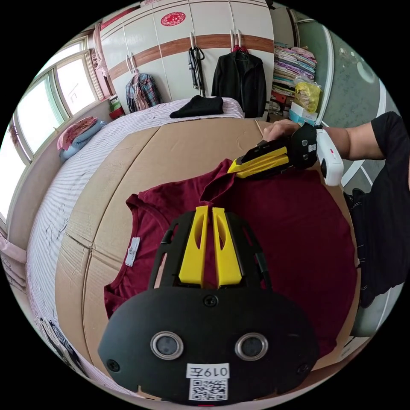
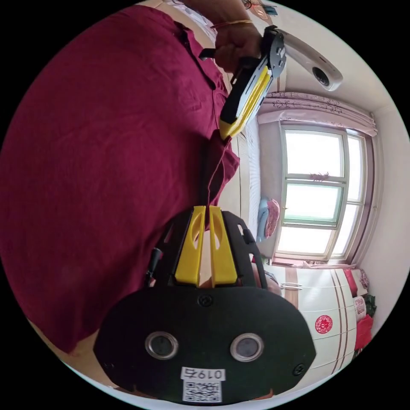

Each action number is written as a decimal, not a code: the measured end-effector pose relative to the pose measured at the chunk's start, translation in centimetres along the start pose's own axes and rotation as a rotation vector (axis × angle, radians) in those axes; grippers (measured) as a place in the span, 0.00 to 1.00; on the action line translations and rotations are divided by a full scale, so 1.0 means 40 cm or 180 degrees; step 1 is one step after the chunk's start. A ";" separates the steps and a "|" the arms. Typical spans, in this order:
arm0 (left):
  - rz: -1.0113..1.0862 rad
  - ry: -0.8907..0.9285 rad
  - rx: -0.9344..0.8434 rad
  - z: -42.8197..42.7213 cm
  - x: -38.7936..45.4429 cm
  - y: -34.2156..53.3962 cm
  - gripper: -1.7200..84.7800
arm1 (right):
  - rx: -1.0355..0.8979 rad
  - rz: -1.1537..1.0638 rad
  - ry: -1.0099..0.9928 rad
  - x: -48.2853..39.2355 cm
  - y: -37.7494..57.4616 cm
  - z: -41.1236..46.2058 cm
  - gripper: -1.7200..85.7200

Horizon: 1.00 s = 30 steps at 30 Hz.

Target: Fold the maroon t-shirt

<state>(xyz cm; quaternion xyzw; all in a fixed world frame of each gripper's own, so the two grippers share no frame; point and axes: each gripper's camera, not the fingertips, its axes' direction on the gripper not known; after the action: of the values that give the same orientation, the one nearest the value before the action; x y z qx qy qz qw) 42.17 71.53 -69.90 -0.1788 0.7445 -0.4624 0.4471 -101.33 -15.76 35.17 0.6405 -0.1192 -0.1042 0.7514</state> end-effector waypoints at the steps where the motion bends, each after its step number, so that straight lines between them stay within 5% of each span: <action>1: 0.0018 -0.0003 -0.0010 0.001 0.010 0.002 0.03 | 0.0008 -0.0004 0.0049 -0.021 -0.005 0.005 0.02; 20: -0.0115 -0.0084 0.0198 -0.011 0.278 0.065 0.06 | 0.0318 0.0060 0.0419 -0.287 0.001 0.038 0.03; 30: -0.0107 -0.0415 -0.0338 0.124 0.372 0.048 0.05 | 0.0312 -0.0010 0.0288 -0.341 0.036 0.061 0.02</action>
<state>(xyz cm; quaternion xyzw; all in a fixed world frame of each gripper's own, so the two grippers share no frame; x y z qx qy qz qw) 38.62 59.78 -79.84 -0.2444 0.7342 -0.4171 0.4767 -115.03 -13.62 36.33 0.6808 -0.0891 -0.0704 0.7236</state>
